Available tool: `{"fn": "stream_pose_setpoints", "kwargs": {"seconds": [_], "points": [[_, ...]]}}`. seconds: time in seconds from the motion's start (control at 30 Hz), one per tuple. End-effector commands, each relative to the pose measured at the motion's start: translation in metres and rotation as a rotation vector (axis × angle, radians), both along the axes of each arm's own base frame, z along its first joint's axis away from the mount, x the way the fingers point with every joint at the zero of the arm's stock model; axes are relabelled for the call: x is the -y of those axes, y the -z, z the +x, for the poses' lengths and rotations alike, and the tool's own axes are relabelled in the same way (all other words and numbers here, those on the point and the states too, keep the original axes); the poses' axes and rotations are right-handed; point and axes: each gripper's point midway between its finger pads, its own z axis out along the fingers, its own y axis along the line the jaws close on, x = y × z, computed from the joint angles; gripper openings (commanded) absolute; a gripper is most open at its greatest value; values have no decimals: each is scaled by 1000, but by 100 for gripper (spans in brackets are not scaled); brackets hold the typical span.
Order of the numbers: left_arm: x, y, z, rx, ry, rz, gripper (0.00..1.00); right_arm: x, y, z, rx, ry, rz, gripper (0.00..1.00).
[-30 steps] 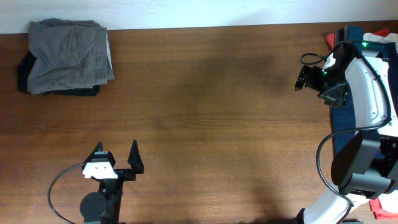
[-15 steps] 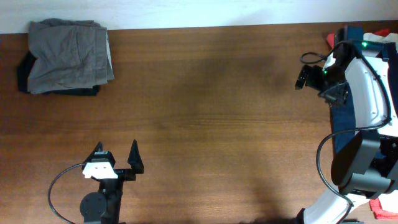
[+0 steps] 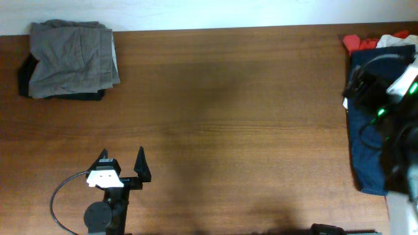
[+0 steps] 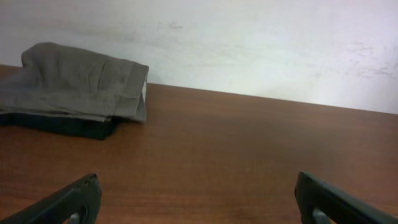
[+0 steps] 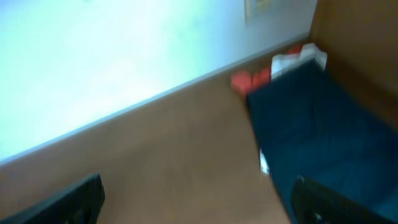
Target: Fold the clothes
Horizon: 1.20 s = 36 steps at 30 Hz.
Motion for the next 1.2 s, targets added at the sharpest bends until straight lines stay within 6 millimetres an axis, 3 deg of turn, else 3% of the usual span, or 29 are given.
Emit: {"fn": "stream_pose_setpoints", "kwargs": {"seconds": [0.0,0.07,0.13,0.27,0.37,0.43,0.57,0.8,0.93,0.97,1.0,1.17], "points": [[0,2,0,-4,1,-9,99,-20,29,-22,117,-52,-27,99],[0,2,0,-4,1,-9,99,-35,46,-47,270,-89,-47,99],[0,2,0,-4,1,-9,99,-41,62,-60,348,-109,-55,98],[0,2,0,-5,1,-9,99,-58,96,-77,453,-173,-54,99],[0,2,0,-5,1,-9,99,-68,110,-84,505,-212,-49,99],[0,2,0,-4,1,-9,99,-70,119,-83,518,-221,-48,99],[0,2,0,-4,1,-9,99,-79,117,-83,526,-273,-93,99],[0,2,0,-4,1,-9,99,-86,144,-70,581,-304,-167,99],[0,2,0,-5,1,-9,99,-65,167,-68,478,-230,-179,99],[0,2,0,-4,1,-9,99,-60,187,-68,397,-215,-175,99],[0,2,0,-4,1,-9,99,-59,194,-69,365,-221,-201,99],[0,2,0,-4,1,-9,99,-60,194,-69,365,-226,-205,98]]}}
